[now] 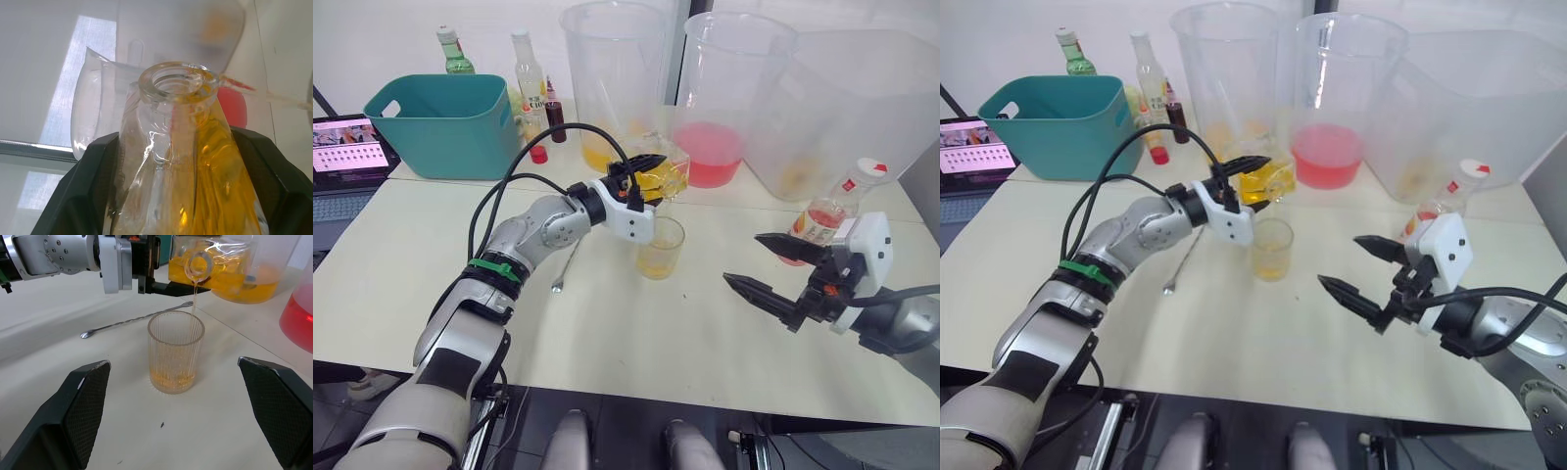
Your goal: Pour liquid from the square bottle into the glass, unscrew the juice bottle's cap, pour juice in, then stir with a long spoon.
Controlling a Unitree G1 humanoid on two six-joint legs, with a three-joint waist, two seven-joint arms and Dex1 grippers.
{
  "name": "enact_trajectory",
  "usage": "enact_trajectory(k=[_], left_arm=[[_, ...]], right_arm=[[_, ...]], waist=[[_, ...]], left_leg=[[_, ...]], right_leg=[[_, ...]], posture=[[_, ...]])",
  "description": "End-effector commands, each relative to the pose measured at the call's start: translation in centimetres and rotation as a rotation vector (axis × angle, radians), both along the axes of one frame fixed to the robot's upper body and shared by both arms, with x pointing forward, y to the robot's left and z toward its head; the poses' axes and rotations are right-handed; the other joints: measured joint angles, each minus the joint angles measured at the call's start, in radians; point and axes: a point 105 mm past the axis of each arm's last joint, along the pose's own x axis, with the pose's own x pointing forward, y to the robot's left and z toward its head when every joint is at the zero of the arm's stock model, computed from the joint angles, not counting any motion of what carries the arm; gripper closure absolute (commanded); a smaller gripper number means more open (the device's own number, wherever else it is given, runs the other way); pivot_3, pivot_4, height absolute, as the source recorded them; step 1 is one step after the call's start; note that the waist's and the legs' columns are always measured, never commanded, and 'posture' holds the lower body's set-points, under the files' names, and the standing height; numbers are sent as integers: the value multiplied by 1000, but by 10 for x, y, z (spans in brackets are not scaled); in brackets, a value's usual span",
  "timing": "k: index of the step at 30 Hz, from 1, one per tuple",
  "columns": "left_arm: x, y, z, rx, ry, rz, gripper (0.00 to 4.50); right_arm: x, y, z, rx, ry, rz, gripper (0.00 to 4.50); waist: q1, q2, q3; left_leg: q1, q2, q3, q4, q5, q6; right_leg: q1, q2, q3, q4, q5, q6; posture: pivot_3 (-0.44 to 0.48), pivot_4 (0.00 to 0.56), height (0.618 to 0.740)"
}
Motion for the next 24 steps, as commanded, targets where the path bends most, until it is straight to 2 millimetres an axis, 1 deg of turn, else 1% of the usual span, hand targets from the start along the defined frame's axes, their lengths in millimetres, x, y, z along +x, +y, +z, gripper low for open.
enact_trajectory(k=[1, 5, 6, 8, 9, 13, 15, 17, 21, 24], left_arm=[[-1, 8, 62, -299, 66, -6, 1698], [7, 24, 77, -515, 250, 25, 1698], [7, 26, 80, -546, 276, 25, 1698], [15, 42, 85, -682, 397, 59, 1698], [17, 47, 85, -723, 442, 71, 1698], [26, 80, 87, -905, 560, 155, 1698], [32, 104, 81, -983, 582, 257, 1698], [33, 120, 73, -1016, 583, 330, 1698], [29, 149, 45, -1112, 639, 435, 1698], [24, 162, 35, -1171, 657, 473, 1698]], right_arm=[[0, 4, 10, 13, -54, 24, 81], [2, 5, 9, 8, -45, 43, 81], [3, 5, 8, 7, -44, 46, 81], [4, 6, 9, 9, -42, 59, 81], [5, 6, 9, 9, -42, 64, 81], [10, 11, 10, 9, -38, 104, 81], [13, 13, 11, 6, -38, 122, 81], [15, 14, 11, 4, -38, 135, 81], [17, 17, 12, 5, -33, 160, 81], [19, 19, 12, 4, -29, 176, 81]], waist=[[0, 0, 0], [-8, 0, 0], [-11, 0, 0], [-14, 0, 0], [-16, 0, 0], [-29, 0, 0], [-30, 0, 0], [-35, 0, 0], [-33, 0, 0], [-28, 0, 0]], left_leg=[[0, 0, 0, 0, 0, 0], [0, 0, 0, 1, 1, 0], [0, 0, 0, 1, 1, 0], [0, 0, -1, 1, 1, 1], [0, 0, -1, 1, 1, 1], [0, 0, -1, 1, 2, 2], [0, 0, -2, 1, 3, 2], [1, 0, -2, 1, 3, 2], [1, 0, -2, 1, 3, 1], [1, 0, -2, 1, 3, 1]], right_leg=[[0, 0, 0, 1, 0, 0], [0, 0, 0, 2, 0, 0], [0, 0, 0, 2, 0, 0], [0, 0, 0, 2, 0, 0], [0, 0, 0, 2, 0, 0], [0, 0, -1, 3, 0, 0], [0, 0, -1, 3, 0, 0], [0, 0, -1, 3, 0, 0], [-1, 0, -1, 4, 0, 0], [-1, 0, -1, 4, 0, 0]], posture=[[0, 150, 735], [0, 150, 735], [0, 150, 735], [0, 150, 735], [0, 150, 735], [0, 150, 735], [0, 150, 735], [0, 150, 735], [0, 150, 735], [0, 150, 735]])
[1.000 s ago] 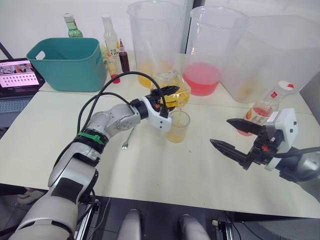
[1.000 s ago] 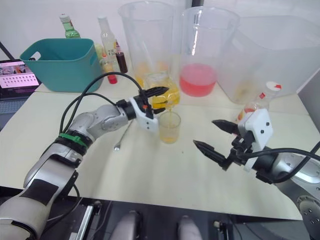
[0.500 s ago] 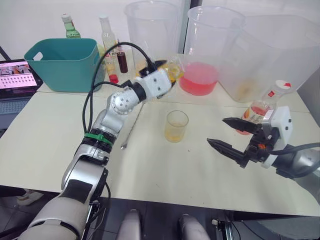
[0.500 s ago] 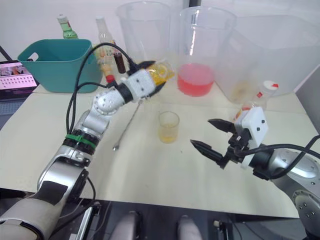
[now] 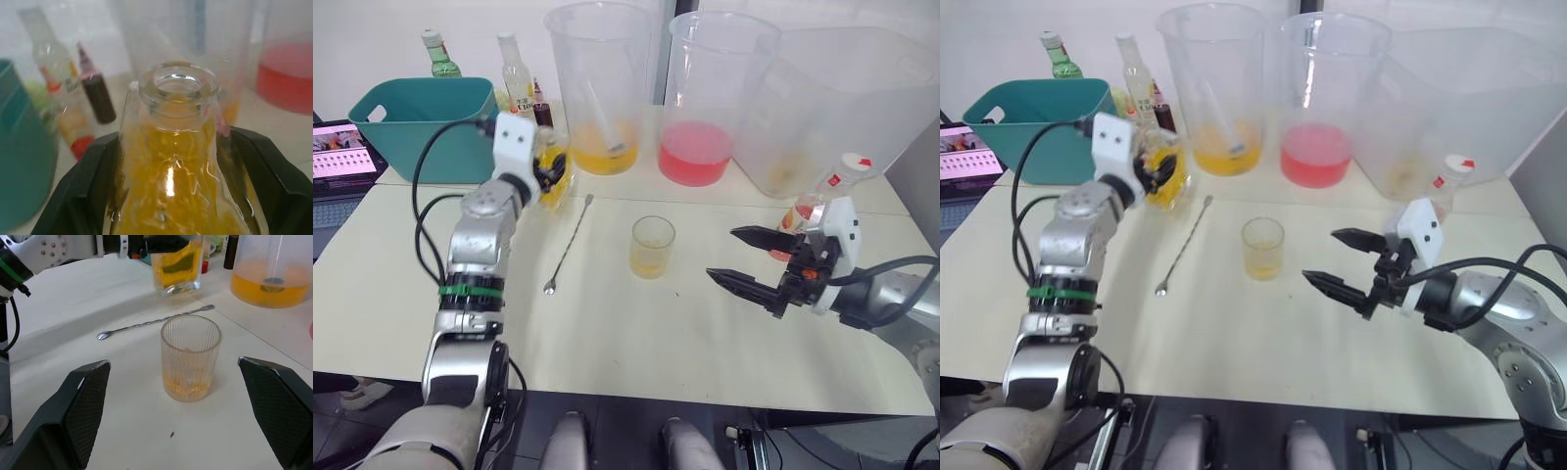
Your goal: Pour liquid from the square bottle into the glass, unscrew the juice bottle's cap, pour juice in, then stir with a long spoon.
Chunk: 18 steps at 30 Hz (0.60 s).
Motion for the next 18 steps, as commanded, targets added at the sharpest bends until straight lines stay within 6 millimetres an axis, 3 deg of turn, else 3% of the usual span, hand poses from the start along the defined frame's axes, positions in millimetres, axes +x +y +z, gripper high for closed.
enact_trajectory(k=[1, 11, 18], left_arm=[[-15, 7, 48, -54, -169, 28, 1698], [-27, 23, 11, -98, -85, 78, 1698], [-28, 28, -1, -141, -40, 98, 1698]], right_arm=[[0, 5, 9, 2, -45, 32, 81], [6, 11, 13, -2, -44, 71, 81], [8, 13, 13, -7, -43, 80, 81]], waist=[[7, -1, 0], [14, -1, -1], [11, -1, -1]], left_leg=[[0, 0, 0, 0, 0, 0], [-2, 0, -1, 4, 0, 0], [-1, 0, -1, 4, 0, 0]], right_leg=[[0, 0, 0, 0, 0, 0], [0, -1, -2, 0, 0, 0], [0, -1, -2, -1, 0, 0]], posture=[[0, 150, 735], [0, 150, 735], [0, 150, 735]])
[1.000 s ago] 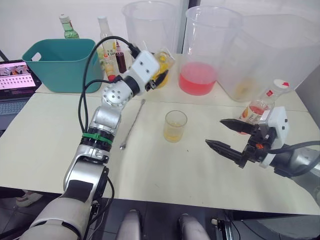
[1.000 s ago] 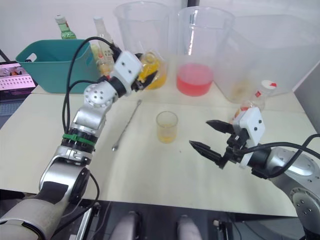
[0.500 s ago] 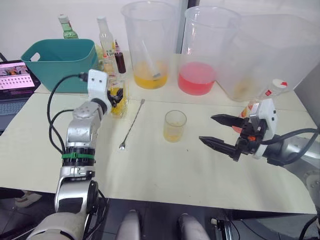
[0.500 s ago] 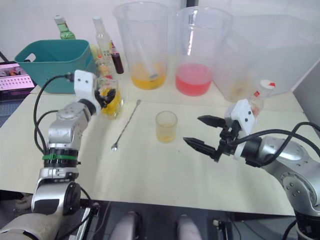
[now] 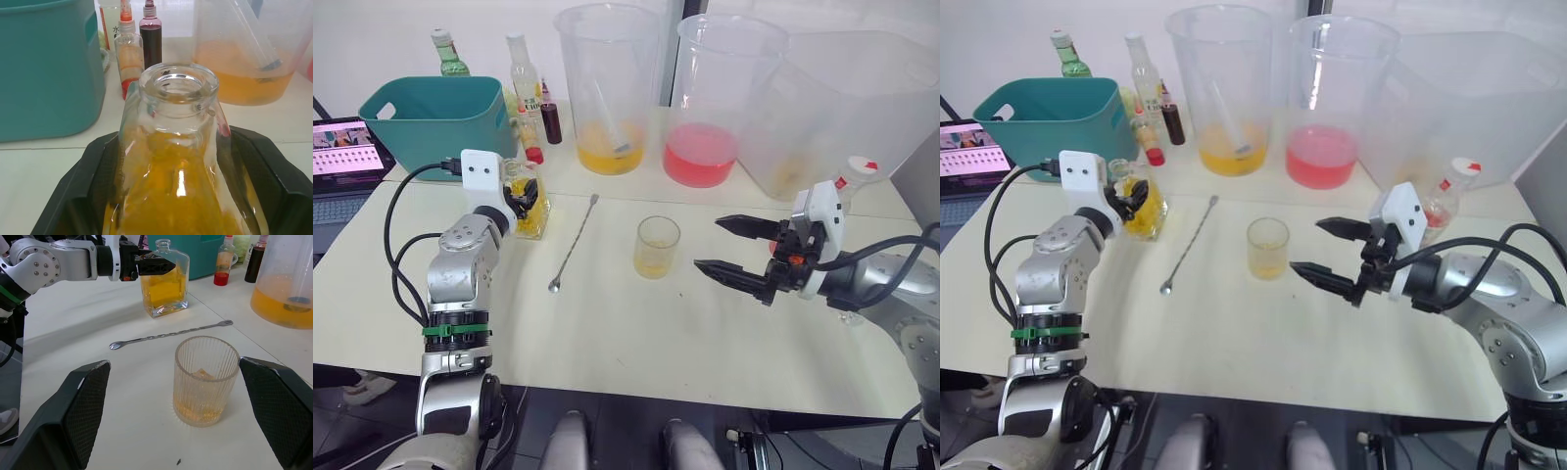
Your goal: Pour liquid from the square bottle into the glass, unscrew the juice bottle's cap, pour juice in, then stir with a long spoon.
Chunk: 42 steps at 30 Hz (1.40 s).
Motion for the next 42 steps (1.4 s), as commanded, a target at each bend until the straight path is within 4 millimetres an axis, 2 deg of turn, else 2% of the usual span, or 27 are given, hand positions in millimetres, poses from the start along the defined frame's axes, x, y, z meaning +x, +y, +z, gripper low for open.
enact_trajectory(k=[1, 2, 4, 6, 8, 11, 13, 15, 17, 19, 20, 22, 26, 30, 35, 37, 40, 42], left_arm=[[-4, -1, 15, -13, -59, -8, 1698], [-4, -1, 16, -20, -62, -9, 1698], [-5, -1, 22, -48, -94, -22, 662], [-7, 0, 31, -65, -133, -29, 63], [-9, -1, 41, -85, -176, -40, 21], [-17, -7, 69, -140, -277, -89, 21], [-26, -12, 113, -141, -397, -109, 21], [-34, -18, 141, -117, -474, -138, 21], [-40, -27, 158, -73, -524, -194, 21], [-48, -46, 165, -28, -538, -340, 21], [-53, -59, 161, -16, -506, -452, 21], [-63, -72, 155, -4, -473, -592, 21], [-82, -81, 136, 26, -372, -819, 21], [-100, -82, 92, 124, -139, -1012, 21], [-104, -71, 53, 212, -38, -1037, 21], [-107, -70, 48, 235, -46, -1049, 21], [-113, -65, 29, 171, -18, -1118, 21], [-114, -63, 21, 161, -1, -1138, 21]], right_arm=[[-1, 1, 8, 3, -32, 10, 81], [-1, 1, 8, 4, -33, 12, 81], [-1, 2, 9, 4, -34, 15, 0], [-1, 1, 9, 3, -33, 17, 0], [-1, 1, 9, 3, -32, 19, 0], [-1, 0, 9, 1, -30, 21, 0], [-1, 0, 11, -1, -31, 29, 0], [-1, -1, 13, -2, -33, 33, 0], [0, -1, 14, -4, -35, 34, 0], [1, -1, 14, -7, -37, 34, 0], [1, -2, 14, -8, -38, 33, 0], [1, -2, 14, -8, -39, 32, 0], [-1, -5, 11, -12, -29, 24, 0], [-3, -10, 3, -27, -26, -36, 0], [-9, -11, -12, -49, -37, -133, 0], [-11, -12, -16, -62, -35, -154, 0], [-9, -18, -47, -89, 54, -302, 0], [-12, -19, -52, -58, 75, -348, 0]], waist=[[-1, 0, 0], [-1, 0, 0], [-1, 0, 0], [-1, 0, 0], [-3, 0, 0], [-3, 0, 0], [-3, 0, 0], [-1, 0, 0], [-2, 0, -1], [-4, 0, -1], [-5, 1, -2], [-6, 2, -2], [-16, 2, -2], [-22, 2, -2], [-19, 2, -2], [-16, 2, -2], [-10, 1, -2], [-9, 1, -2]], left_leg=[[0, 0, 0, 0, 0, 0], [0, 0, 0, 0, 0, 0], [0, 0, 0, 0, 0, 0], [0, 0, 0, 0, 0, 0], [0, 0, 0, 0, 0, 0], [0, 0, 0, 0, 0, 0], [0, 0, 0, 0, 0, 0], [0, 0, 0, 1, 0, 0], [0, 0, 0, 1, 0, 0], [2, 0, 0, 0, 0, 0], [3, 0, 0, 0, 0, 0], [5, 0, 1, -2, 0, 0], [6, 0, 1, -2, 0, 0], [7, 2, 1, -3, 0, 0], [7, 2, 2, -4, 0, 0], [7, 2, 2, -5, 0, 0], [7, 2, 2, -5, 0, 0], [7, 2, 2, -6, 0, 0]], right_leg=[[0, 0, 0, 0, 0, 0], [0, 0, 0, 0, 0, 0], [0, 0, 0, 0, 0, 0], [0, 0, 0, 0, 0, 0], [0, 0, 0, 0, 0, 0], [0, 0, 0, 0, 0, 0], [0, 0, 0, 0, 0, 0], [0, 0, 0, 0, 0, 0], [0, 0, 0, -1, 0, 0], [1, 0, 0, -1, 0, 0], [1, 0, 0, -1, 0, 0], [2, 0, 1, 0, 0, 0], [2, 1, 2, 0, 0, 0], [2, 2, 2, 0, 0, 0], [2, 2, 2, -1, 0, 0], [2, 2, 2, -1, 0, 0], [2, 2, 2, -3, 0, 0], [2, 2, 2, -3, 0, 0]], posture=[[0, 150, 735], [0, 150, 735], [0, 150, 735], [0, 150, 735], [0, 150, 735], [0, 150, 735], [0, 150, 735], [0, 150, 735], [0, 150, 735], [0, 150, 735], [0, 150, 735], [0, 150, 735], [0, 150, 735], [0, 150, 735], [0, 150, 735], [0, 150, 735], [0, 150, 735], [0, 150, 735]])
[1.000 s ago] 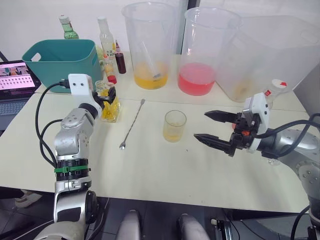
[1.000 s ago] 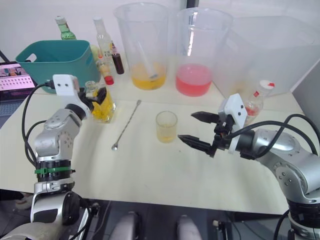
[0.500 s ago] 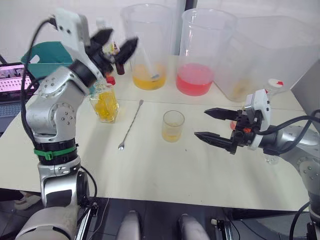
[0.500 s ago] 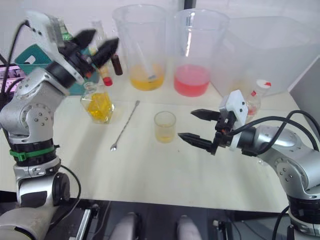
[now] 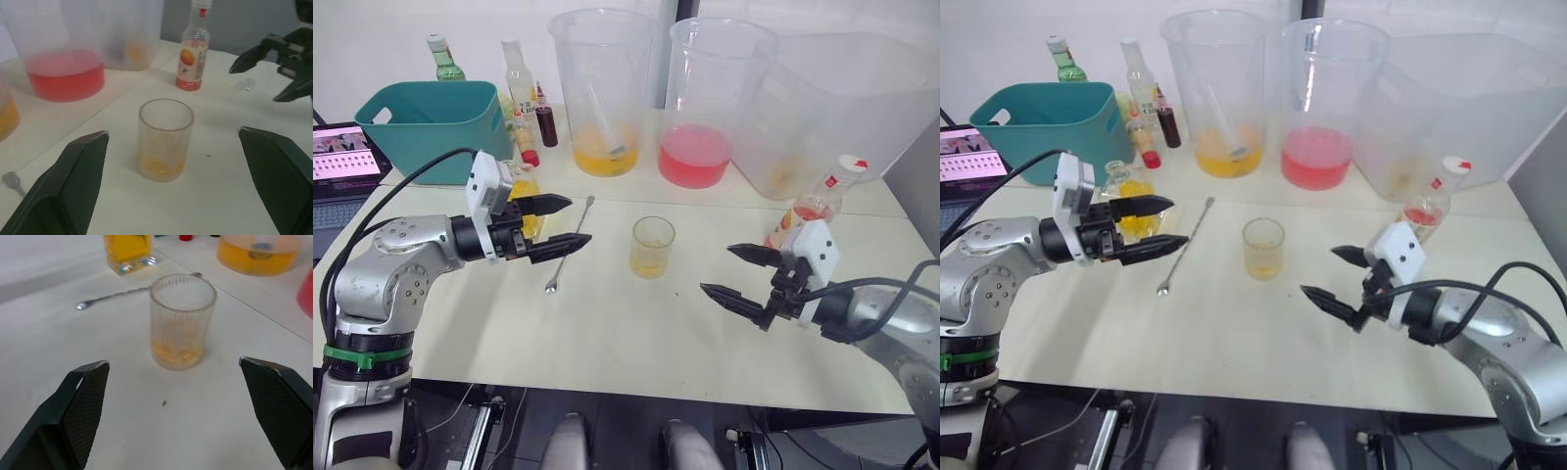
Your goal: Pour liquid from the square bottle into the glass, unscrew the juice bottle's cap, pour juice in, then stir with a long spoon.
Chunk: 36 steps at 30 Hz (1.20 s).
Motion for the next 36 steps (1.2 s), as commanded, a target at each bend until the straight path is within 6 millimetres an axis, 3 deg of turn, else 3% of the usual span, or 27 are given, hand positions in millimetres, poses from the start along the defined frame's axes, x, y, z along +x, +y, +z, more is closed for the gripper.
enact_trajectory(k=[1, 6, 9, 11, 20, 28, 33, 36], left_arm=[[-5, 3, -3, -11, -14, -55, 21], [-6, -1, -10, -9, 8, -122, 21], [-5, -11, -17, 3, 23, -206, 21], [0, -18, -22, 21, 24, -244, 21], [6, -36, -17, -8, -6, -331, 21], [4, -34, -4, -61, -19, -312, 21], [-2, -29, 1, -84, -68, -233, 21], [-7, -28, 0, -88, -83, -203, 21]], right_arm=[[-7, -2, -5, 25, 1, -93, 0], [-14, -17, -21, -38, 70, -208, 0], [-27, -32, -22, -7, 57, -321, 0], [-37, -40, -22, -9, 47, -386, 0], [-52, -64, -9, 111, -110, -603, 0], [-25, -100, 13, 167, -264, -714, 0], [13, -127, 32, 142, -316, -735, 0], [28, -130, 40, 140, -330, -711, 0]], waist=[[1, 0, 0], [6, -1, 0], [29, -9, -7], [31, -10, -10], [2, -9, -11], [1, -9, -11], [-5, -7, -11], [0, -7, -12]], left_leg=[[0, 0, 0, 0, 0, 0], [2, 3, 9, 0, 0, 0], [8, 19, 50, -2, -3, 1], [8, 21, 63, -3, -5, 4], [7, 16, 45, 0, -7, 7], [7, 16, 39, 0, -7, 6], [7, 16, 37, 1, -7, 6], [8, 16, 34, 0, -7, 6]], right_leg=[[0, 0, 0, 0, 0, 0], [-4, 0, 7, 0, 0, -1], [-23, 8, 36, 3, 3, -5], [-32, 11, 51, 6, 3, -5], [-17, 14, 43, 3, 4, -1], [-15, 14, 38, 2, 4, -1], [-12, 13, 36, 1, 4, -1], [-10, 13, 32, 1, 4, -1]], posture=[[0, 150, 735], [0, 150, 728], [0, 150, 721], [0, 150, 719], [0, 150, 719], [0, 150, 719], [0, 150, 719], [0, 150, 719]])
